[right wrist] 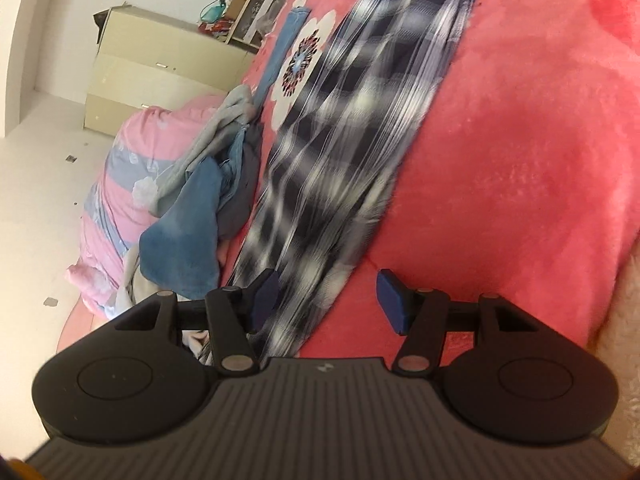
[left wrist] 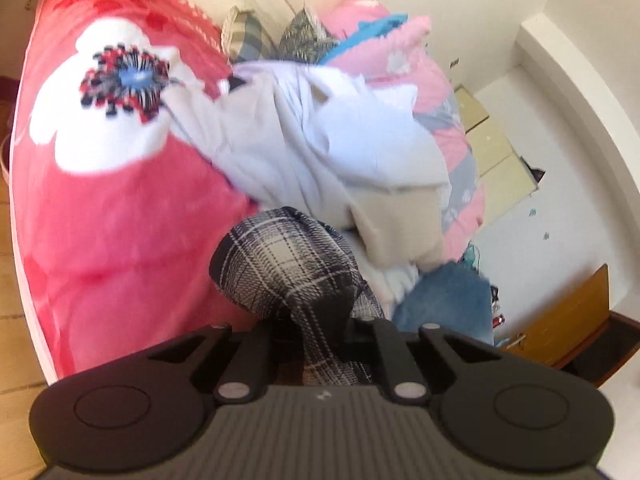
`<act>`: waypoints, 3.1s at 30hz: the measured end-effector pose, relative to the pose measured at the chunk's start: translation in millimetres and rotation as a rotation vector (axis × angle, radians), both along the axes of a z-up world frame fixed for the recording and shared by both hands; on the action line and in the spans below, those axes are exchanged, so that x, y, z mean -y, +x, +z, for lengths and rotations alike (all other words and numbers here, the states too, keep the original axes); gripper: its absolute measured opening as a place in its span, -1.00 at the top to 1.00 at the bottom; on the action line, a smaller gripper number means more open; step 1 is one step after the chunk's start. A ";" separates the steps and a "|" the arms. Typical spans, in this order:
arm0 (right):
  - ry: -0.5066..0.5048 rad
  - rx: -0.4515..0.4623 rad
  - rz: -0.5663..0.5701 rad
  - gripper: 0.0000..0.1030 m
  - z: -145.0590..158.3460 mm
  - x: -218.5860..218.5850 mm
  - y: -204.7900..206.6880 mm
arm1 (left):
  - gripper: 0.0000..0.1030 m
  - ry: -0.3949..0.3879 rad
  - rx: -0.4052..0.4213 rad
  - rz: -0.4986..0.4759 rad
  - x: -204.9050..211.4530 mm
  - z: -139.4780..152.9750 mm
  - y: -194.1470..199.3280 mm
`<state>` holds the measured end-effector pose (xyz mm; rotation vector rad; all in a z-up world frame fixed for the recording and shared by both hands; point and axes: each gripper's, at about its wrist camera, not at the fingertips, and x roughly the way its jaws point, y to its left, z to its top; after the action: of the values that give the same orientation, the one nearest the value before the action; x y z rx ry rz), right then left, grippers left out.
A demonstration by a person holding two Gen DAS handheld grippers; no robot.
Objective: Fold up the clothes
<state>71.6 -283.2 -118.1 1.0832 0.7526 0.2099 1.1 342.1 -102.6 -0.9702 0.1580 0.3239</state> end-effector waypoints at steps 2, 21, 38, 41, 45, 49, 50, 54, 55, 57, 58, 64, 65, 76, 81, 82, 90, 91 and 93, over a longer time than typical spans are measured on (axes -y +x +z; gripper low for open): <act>0.000 -0.003 -0.003 -0.06 0.1 -0.7 1.0 | 0.82 0.015 0.013 0.025 -8.5 4.7 -5.0; 0.009 0.038 -0.082 -0.04 -3.8 33.3 -9.7 | -0.04 0.134 -0.218 0.030 -27.3 -2.6 -82.0; -0.166 0.112 -0.398 -0.06 -1.2 195.2 25.4 | -0.16 0.721 -0.187 -0.831 253.3 62.4 37.6; -0.172 0.118 -0.427 -0.01 -4.2 221.3 36.0 | -0.16 0.865 -0.172 -0.944 313.0 60.3 54.8; -0.193 0.102 -0.433 0.28 -9.7 247.4 58.2 | -0.16 0.963 -0.153 -1.036 361.1 51.5 64.4; -0.226 0.083 -0.401 0.52 -15.7 264.3 86.9 | -0.16 1.002 -0.151 -1.102 397.2 41.1 74.2; -0.243 0.080 -0.372 0.77 -17.4 265.8 94.4 | -0.16 0.984 -0.162 -1.112 401.9 37.2 78.9; -0.273 0.149 -0.353 0.98 -0.1 266.6 86.0 | -0.14 0.915 -0.205 -1.123 405.9 34.3 90.1; -0.279 0.169 -0.353 0.99 5.1 266.7 82.3 | -0.14 0.902 -0.204 -1.125 403.7 36.0 90.5; -0.297 0.190 -0.352 0.99 16.6 265.5 69.6 | -0.14 0.890 -0.201 -1.136 398.7 37.8 89.4; -0.323 0.183 -0.346 0.99 19.1 264.3 65.6 | -0.14 0.890 -0.207 -1.139 397.0 37.2 89.9; -0.383 0.041 -0.324 0.98 -10.2 274.9 66.0 | -0.14 0.832 -0.267 -1.111 384.6 28.8 103.4; -0.376 0.052 -0.348 0.84 -5.4 275.9 62.4 | -0.14 0.812 -0.271 -1.104 381.6 28.0 105.6; -0.390 0.099 -0.272 0.72 20.6 267.8 91.9 | -0.14 0.728 -0.288 -1.062 362.7 21.2 118.6; -0.416 0.085 -0.189 0.73 17.3 259.7 113.3 | -0.13 0.738 -0.269 -1.064 362.0 19.8 118.0; -0.435 0.100 -0.166 0.83 18.9 256.7 116.0 | -0.12 0.736 -0.266 -1.063 361.6 19.6 118.1; -0.539 0.191 -0.204 1.00 53.1 247.3 74.0 | -0.10 0.675 -0.237 -1.056 354.0 28.9 119.7; -0.579 0.158 -0.199 1.00 48.0 247.4 72.8 | -0.10 0.675 -0.235 -1.054 353.6 28.4 121.3; -0.630 0.080 -0.193 0.99 32.4 251.0 75.6 | -0.10 0.677 -0.245 -1.046 353.7 25.0 126.4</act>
<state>147.2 -534.2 -85.7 0.5371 0.5788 -0.1452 127.4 -11.6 -77.6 -0.0902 0.6962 -0.4595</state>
